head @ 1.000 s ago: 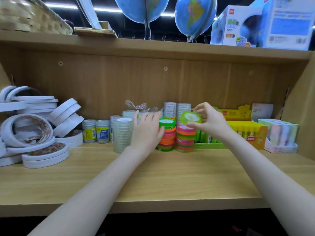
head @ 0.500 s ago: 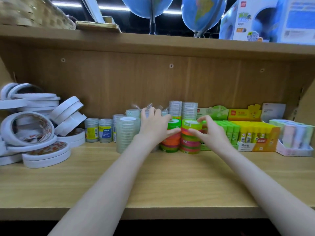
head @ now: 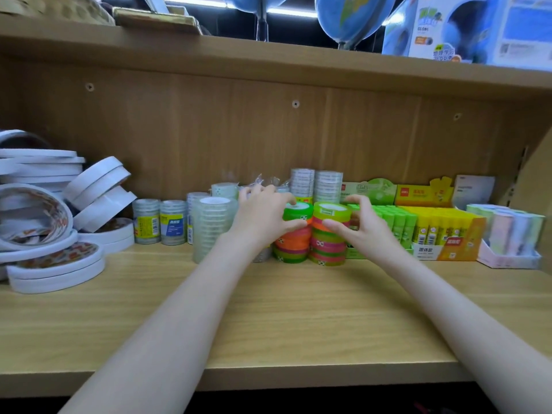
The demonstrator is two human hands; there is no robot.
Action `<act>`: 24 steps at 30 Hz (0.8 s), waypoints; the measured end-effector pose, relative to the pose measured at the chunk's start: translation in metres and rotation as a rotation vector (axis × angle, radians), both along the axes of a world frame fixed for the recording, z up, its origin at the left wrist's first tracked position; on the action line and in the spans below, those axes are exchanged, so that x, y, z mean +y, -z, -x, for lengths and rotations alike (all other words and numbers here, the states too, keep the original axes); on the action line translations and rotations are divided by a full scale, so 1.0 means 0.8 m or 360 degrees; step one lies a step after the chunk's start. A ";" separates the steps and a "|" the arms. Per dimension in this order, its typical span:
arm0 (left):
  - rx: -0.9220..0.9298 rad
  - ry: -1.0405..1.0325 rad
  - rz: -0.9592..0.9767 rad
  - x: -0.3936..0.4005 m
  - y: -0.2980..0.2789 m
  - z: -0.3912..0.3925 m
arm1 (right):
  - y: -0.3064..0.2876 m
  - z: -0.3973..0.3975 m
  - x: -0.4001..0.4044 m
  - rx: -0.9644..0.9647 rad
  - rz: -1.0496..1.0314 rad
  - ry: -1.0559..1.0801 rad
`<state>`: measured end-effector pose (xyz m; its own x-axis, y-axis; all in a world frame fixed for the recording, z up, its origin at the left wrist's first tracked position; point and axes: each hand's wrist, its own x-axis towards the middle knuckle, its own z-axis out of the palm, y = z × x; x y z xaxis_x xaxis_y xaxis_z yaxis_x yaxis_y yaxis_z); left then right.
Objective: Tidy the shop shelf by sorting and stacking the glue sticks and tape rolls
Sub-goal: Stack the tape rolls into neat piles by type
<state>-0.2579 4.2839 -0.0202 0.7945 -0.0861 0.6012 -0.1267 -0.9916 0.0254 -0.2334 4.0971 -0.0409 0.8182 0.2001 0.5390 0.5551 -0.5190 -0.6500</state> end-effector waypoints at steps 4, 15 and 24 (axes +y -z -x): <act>0.0015 0.0022 0.0025 0.000 0.001 0.002 | -0.004 0.000 -0.006 0.0041 -0.0053 0.0002; 0.0110 0.0142 0.0088 0.005 -0.001 0.010 | -0.001 -0.003 -0.012 0.0183 -0.0065 -0.0121; 0.0224 0.0133 -0.0074 0.008 -0.003 0.012 | 0.002 -0.008 -0.017 0.0301 -0.0124 -0.0157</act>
